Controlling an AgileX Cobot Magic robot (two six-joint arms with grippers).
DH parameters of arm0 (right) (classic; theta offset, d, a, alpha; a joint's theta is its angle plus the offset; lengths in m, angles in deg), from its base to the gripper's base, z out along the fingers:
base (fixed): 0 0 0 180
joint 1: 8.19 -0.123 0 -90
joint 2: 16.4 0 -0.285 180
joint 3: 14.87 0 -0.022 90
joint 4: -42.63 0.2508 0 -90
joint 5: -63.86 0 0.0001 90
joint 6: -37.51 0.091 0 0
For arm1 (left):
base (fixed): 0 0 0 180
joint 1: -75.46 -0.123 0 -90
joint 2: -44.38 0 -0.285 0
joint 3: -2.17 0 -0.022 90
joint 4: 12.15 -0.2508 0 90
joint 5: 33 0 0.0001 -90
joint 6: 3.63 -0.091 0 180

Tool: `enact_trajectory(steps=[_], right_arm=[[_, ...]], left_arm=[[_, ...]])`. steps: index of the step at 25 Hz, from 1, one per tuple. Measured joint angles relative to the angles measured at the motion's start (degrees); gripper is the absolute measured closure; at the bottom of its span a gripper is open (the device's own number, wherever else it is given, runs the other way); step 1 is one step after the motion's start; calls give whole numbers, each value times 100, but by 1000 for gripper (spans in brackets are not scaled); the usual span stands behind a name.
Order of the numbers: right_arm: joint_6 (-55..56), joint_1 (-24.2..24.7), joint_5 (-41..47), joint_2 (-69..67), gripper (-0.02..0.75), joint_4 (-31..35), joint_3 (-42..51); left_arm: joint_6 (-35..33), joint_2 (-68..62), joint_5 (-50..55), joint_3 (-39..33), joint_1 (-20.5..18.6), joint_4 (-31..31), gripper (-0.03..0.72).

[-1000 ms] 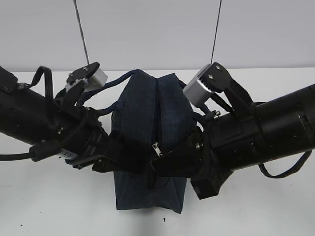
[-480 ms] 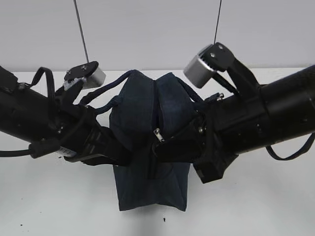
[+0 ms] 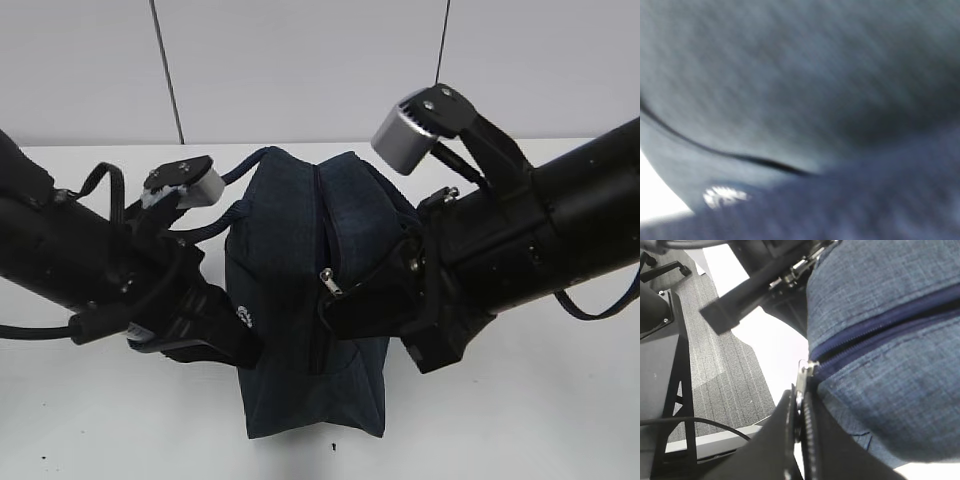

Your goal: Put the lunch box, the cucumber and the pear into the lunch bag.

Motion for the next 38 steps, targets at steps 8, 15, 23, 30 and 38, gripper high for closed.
enact_trajectory(steps=[8, 15, 23, 30, 38], right_arm=[[0, 0, 105, -395, 732, 0, -11], [-34, 0, 118, -767, 732, 87, -37], [-157, 0, 185, -867, 732, 212, -47], [-266, 0, 194, -881, 732, 331, -47], [-268, 0, 145, -884, 732, 331, -47]], left_arm=[[0, 658, 599, 0, -326, -41, 630], [73, 857, 598, 0, -326, 114, 361], [95, 606, 491, 0, -336, 410, 330], [315, 519, 595, 0, -336, 445, 208], [461, 648, 1661, 0, -407, 379, 169]])
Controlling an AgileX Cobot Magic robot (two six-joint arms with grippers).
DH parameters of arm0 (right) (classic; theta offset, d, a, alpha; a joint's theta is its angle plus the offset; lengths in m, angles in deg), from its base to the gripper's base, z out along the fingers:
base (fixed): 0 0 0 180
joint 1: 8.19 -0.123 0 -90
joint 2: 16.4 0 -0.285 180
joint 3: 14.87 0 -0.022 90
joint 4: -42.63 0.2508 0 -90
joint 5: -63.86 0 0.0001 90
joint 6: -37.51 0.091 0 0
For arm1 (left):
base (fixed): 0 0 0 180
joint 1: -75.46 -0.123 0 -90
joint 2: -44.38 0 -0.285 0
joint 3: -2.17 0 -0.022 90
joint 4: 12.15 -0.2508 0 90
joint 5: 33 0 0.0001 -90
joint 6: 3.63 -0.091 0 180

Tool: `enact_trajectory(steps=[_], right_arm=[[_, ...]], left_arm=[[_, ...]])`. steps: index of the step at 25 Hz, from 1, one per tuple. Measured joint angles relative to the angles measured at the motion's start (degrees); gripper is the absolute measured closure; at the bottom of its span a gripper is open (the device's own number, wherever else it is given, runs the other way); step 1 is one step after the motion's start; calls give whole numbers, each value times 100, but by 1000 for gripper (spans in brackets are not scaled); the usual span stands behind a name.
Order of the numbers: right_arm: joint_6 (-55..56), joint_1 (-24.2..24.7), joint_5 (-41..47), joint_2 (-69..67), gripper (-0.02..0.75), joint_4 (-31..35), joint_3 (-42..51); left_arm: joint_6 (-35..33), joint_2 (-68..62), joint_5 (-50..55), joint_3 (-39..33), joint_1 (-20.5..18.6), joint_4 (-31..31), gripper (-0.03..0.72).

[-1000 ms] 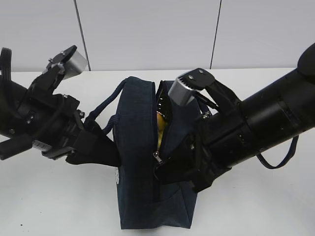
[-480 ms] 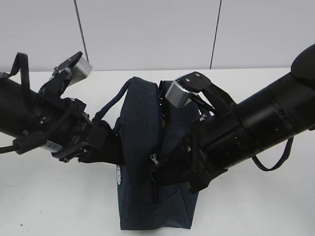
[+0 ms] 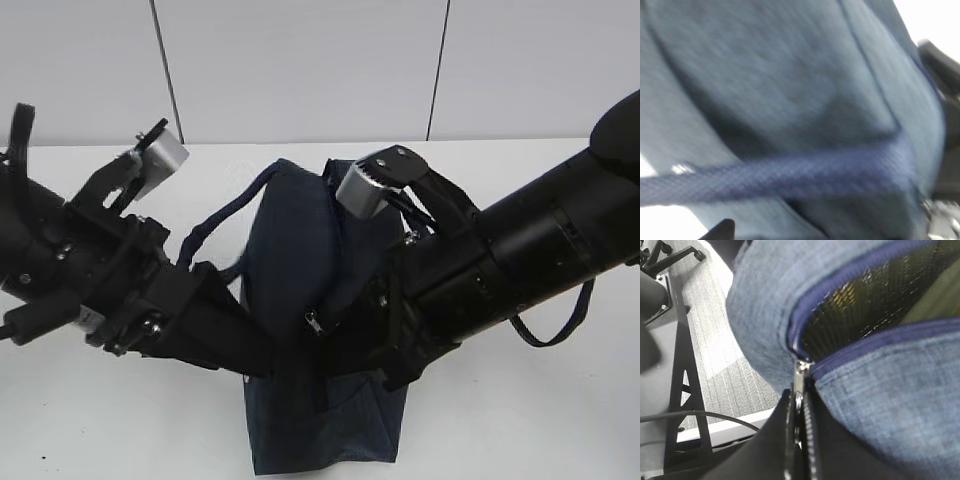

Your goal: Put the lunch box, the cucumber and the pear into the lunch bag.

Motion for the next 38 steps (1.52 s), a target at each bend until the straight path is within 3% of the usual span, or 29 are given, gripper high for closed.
enact_trajectory(steps=[15, 19, 24, 27, 38], right_arm=[[-10, 0, -12, 0, 732, 21, 0], [-21, 0, -12, 0, 732, 33, 0], [-21, 0, 70, -9, 732, 59, 0], [-21, 0, 138, -9, 732, 70, 0], [182, 0, 131, 269, 732, -77, 0]], left_arm=[[148, 263, -785, 0, 109, 318, 176], [159, 255, -1052, 0, 266, 250, 283], [159, 169, -1091, 0, 328, 38, 561], [159, 158, -1158, 0, 339, -144, 680], [159, 158, -1375, 0, 379, -126, 704]])
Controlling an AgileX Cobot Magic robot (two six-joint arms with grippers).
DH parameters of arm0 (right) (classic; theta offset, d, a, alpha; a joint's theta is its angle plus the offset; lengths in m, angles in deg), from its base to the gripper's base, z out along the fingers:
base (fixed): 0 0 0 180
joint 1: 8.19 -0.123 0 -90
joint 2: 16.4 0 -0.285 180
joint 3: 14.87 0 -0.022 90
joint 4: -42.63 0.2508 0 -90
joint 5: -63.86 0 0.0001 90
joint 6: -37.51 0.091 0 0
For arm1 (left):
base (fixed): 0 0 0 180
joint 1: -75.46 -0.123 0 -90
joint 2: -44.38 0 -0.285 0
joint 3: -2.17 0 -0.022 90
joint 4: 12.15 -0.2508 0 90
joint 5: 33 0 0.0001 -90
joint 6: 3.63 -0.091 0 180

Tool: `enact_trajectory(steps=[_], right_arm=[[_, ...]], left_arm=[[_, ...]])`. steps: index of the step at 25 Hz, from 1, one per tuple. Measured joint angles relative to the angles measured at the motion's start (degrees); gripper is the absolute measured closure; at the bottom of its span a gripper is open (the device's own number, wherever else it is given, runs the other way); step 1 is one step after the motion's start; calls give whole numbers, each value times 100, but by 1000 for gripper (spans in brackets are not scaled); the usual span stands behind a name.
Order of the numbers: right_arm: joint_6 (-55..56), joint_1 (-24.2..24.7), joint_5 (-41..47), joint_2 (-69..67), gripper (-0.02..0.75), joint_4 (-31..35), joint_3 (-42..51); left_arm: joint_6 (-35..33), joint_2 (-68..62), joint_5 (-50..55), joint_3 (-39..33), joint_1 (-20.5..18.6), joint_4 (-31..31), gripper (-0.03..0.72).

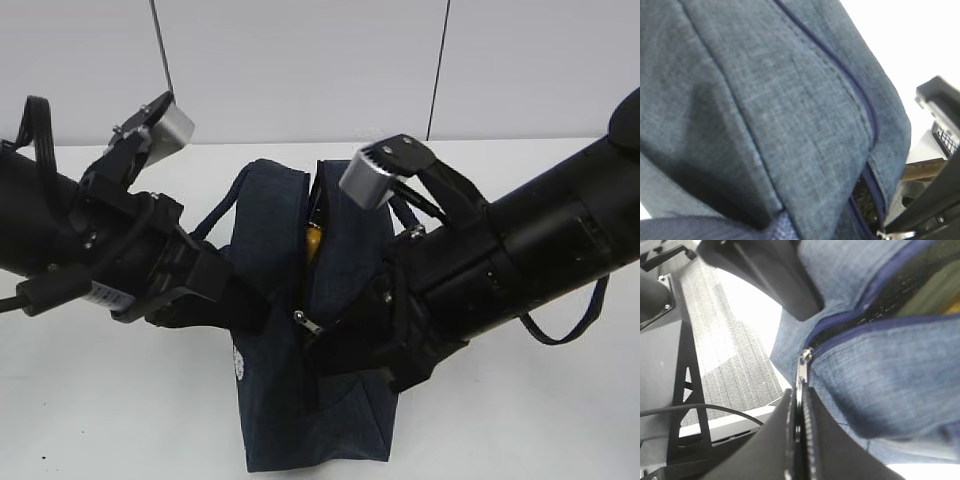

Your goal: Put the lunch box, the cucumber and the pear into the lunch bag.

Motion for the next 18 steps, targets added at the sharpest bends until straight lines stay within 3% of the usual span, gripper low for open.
enact_trajectory(steps=[7, 18], right_arm=[[677, 0, 32, 277, 732, -668, -142], [816, 0, -203, 327, 732, -809, -288]], left_arm=[[0, 0, -67, 0, 14, -209, 705], [0, 0, -72, 0, 14, -315, 706]])
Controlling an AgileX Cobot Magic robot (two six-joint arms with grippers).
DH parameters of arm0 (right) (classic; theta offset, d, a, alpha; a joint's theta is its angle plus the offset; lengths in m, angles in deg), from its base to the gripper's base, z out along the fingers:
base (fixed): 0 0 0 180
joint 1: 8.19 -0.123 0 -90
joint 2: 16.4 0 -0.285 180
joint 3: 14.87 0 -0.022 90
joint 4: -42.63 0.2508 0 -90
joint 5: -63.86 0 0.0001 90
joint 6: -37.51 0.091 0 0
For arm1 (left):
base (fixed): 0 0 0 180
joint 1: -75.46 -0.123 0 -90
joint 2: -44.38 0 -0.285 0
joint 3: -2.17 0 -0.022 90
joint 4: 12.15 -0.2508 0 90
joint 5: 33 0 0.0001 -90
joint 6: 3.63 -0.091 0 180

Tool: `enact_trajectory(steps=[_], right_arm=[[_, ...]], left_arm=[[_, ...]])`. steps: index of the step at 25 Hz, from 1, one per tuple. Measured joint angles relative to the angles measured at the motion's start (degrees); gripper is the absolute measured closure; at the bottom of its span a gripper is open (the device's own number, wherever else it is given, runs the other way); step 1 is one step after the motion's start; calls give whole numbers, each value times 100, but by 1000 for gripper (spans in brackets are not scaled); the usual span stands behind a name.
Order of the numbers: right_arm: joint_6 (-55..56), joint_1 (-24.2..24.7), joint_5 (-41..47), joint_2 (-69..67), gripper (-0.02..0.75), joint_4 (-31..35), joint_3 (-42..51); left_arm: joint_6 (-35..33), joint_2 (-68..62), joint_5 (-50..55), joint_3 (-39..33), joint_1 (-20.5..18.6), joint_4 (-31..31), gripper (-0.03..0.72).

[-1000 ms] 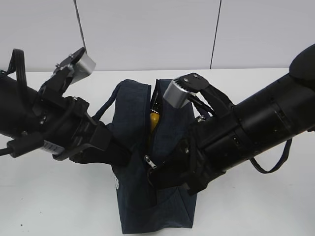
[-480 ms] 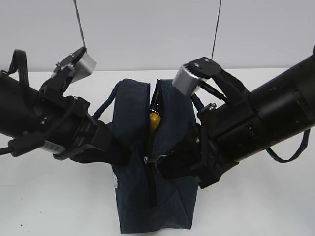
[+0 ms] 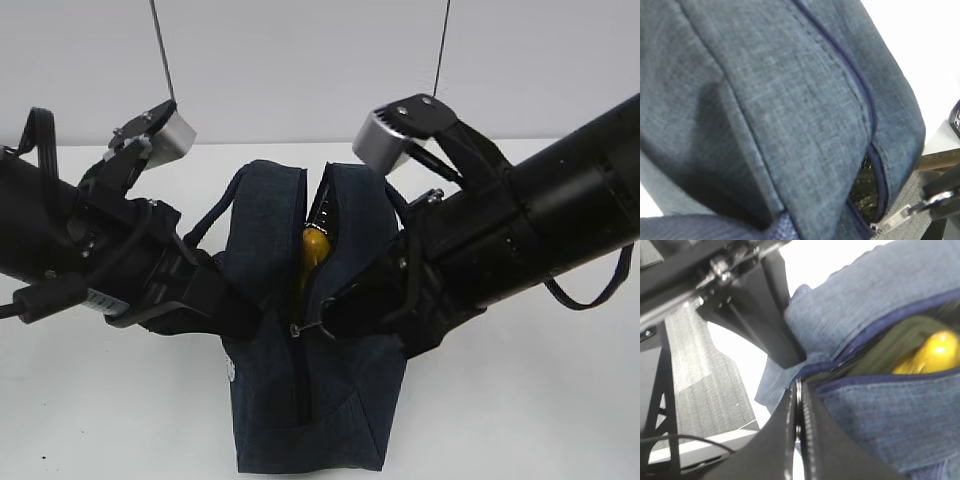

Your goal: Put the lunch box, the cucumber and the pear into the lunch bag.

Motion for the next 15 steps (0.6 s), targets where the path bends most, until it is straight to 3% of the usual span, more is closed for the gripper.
enact_trajectory(steps=[15], right_arm=[[5, 0, -372, -195, 732, -126, -537]], left_arm=[[7, 0, -17, 37, -6, -94, 706]])
